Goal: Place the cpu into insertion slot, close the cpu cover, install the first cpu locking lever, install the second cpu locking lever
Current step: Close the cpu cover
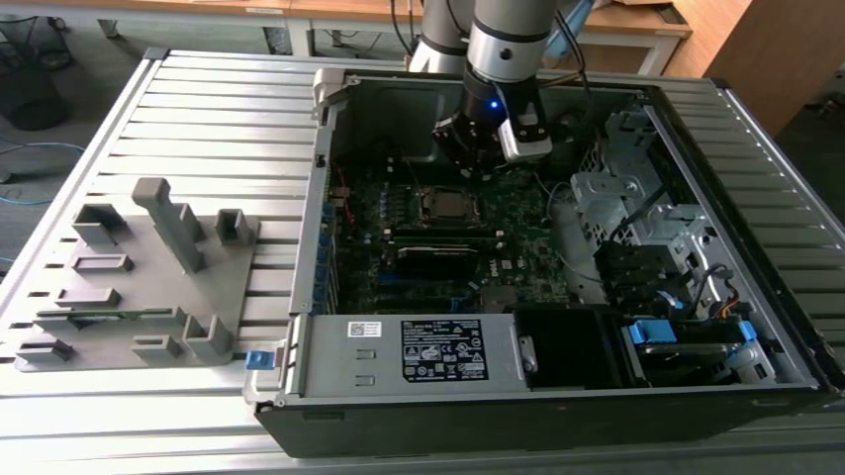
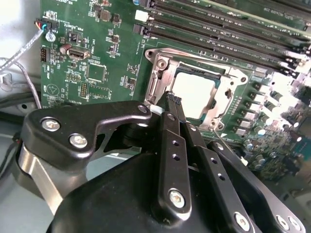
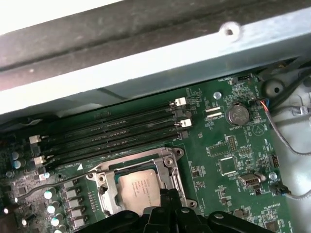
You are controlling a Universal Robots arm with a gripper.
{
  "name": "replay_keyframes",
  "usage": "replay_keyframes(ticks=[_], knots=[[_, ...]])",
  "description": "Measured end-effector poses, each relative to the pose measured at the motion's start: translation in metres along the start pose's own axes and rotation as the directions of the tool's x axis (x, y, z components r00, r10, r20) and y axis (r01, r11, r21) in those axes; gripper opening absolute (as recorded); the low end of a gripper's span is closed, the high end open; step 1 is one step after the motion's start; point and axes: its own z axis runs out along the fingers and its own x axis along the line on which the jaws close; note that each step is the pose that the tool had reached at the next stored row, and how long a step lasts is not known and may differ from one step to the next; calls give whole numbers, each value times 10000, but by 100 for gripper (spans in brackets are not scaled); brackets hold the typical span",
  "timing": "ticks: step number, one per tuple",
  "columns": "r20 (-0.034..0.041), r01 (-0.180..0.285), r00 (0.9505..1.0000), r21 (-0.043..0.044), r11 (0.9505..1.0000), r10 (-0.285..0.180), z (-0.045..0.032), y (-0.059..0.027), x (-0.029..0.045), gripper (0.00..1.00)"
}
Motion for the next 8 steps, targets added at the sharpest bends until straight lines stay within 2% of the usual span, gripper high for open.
replay_keyframes(ticks=[5,8], knots=[[20,520,9986,-7,9986,-520,34,0,2,11],[21,590,9983,-4,9983,-590,40,-9,35,11]])
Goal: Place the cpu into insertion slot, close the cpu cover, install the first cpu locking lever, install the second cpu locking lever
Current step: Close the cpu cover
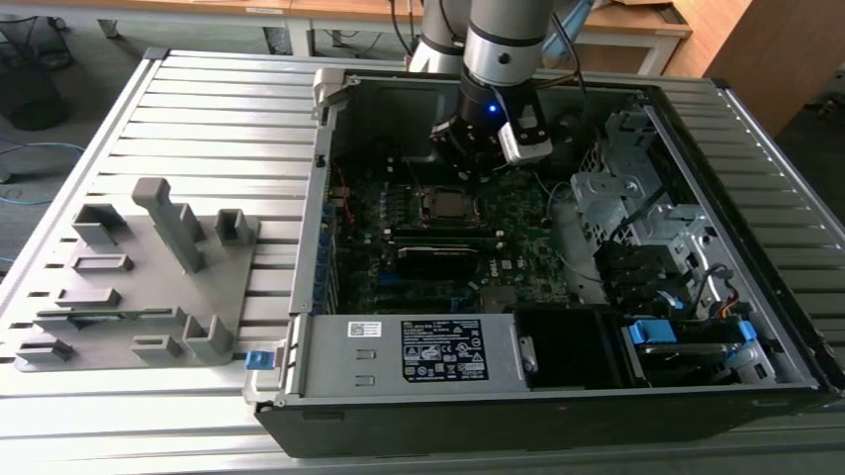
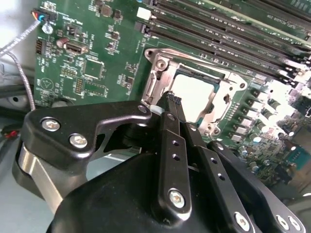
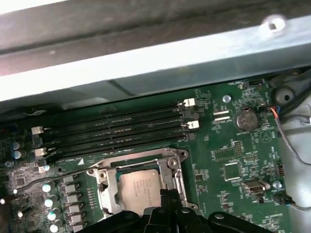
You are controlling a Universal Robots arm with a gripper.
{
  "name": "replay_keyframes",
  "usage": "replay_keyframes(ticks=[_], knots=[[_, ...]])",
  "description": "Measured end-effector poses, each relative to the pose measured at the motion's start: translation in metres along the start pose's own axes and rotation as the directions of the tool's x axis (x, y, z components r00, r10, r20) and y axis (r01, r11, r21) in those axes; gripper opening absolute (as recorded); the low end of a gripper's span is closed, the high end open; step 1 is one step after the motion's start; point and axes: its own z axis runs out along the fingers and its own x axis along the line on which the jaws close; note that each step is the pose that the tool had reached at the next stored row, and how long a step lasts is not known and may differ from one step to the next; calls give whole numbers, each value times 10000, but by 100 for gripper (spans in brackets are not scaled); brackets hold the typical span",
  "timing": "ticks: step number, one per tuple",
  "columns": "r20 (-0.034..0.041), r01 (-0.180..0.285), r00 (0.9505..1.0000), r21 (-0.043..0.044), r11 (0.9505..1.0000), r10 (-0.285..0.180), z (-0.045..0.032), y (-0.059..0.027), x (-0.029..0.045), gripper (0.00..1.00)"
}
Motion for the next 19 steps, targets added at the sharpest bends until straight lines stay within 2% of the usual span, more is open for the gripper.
replay_keyframes(ticks=[4,13,19], knots=[[13,40,10000,-2,10000,-40,25,-11,56,11],[205,394,9990,-38,9992,-393,90,-17,89,11],[229,467,9987,-44,9989,-466,94,-23,126,11]])
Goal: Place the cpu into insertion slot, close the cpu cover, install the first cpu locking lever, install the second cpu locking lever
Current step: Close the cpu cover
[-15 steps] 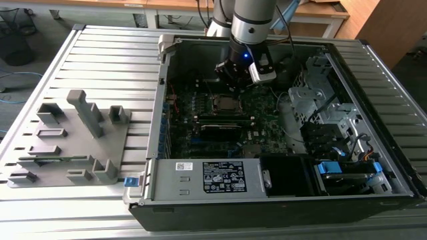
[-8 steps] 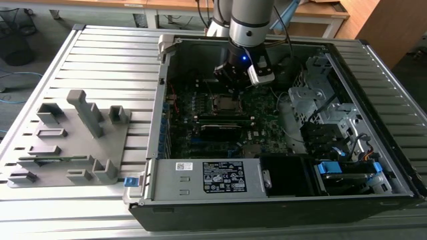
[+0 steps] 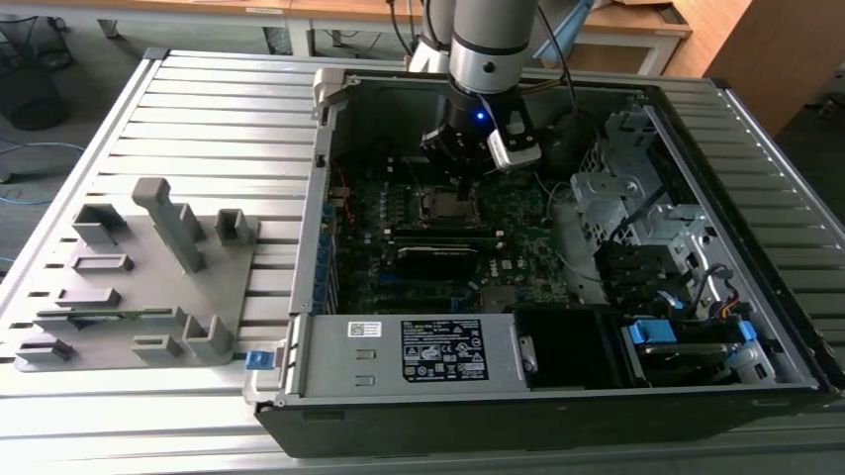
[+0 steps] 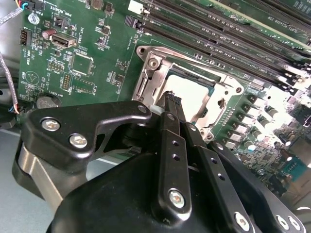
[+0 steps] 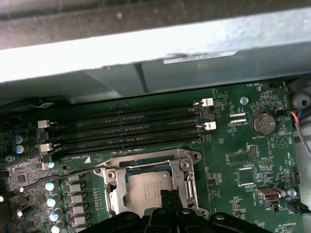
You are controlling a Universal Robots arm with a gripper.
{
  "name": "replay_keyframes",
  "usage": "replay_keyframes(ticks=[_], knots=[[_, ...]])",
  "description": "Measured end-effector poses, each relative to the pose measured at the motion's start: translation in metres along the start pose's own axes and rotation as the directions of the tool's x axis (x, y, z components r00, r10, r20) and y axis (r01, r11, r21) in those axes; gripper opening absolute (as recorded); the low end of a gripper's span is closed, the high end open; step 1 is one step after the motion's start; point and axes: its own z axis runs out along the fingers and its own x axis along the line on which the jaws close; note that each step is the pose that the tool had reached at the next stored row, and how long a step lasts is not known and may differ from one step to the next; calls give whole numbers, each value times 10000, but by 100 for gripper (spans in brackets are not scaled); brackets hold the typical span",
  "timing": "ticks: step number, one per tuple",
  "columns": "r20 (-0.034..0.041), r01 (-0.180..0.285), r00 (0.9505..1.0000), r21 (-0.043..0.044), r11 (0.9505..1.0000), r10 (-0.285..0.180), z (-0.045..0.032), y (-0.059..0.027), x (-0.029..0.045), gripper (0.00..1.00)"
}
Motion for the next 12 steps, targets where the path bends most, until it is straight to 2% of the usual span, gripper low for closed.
replay_keyframes(ticks=[12], knots=[[17,18,10000,14,10000,-18,3,-1,12,11]])
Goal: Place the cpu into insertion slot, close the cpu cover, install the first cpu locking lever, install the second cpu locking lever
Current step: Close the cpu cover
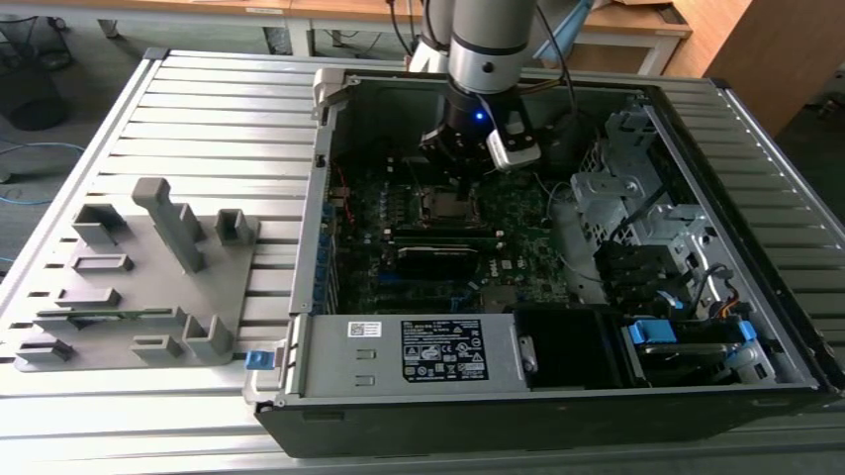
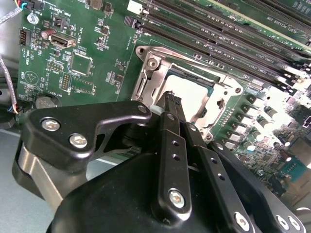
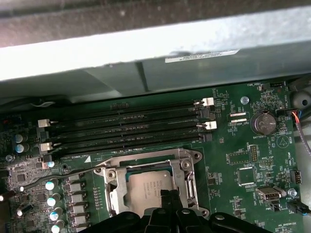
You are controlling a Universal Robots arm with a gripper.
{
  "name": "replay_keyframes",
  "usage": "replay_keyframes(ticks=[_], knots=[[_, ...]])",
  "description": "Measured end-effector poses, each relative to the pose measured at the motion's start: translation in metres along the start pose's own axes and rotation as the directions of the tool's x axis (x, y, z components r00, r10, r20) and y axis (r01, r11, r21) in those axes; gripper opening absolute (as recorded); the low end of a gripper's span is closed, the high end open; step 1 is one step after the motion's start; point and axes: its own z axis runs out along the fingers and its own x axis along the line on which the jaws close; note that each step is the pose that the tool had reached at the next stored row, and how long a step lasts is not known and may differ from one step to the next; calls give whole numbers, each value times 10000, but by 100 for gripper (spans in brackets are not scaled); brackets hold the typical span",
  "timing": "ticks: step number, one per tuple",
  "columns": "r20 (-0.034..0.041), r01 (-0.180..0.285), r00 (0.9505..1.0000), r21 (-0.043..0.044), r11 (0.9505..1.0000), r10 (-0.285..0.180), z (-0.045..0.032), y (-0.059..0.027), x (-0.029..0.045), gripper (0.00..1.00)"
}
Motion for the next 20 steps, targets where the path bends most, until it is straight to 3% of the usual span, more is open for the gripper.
replay_keyframes(ticks=[7,15,20], knots=[[37,0,10000,4,10000,0,5,-11,79,11],[58,21,10000,0,10000,-21,10,-13,95,11],[67,25,10000,-2,10000,-25,14,-22,152,11]])
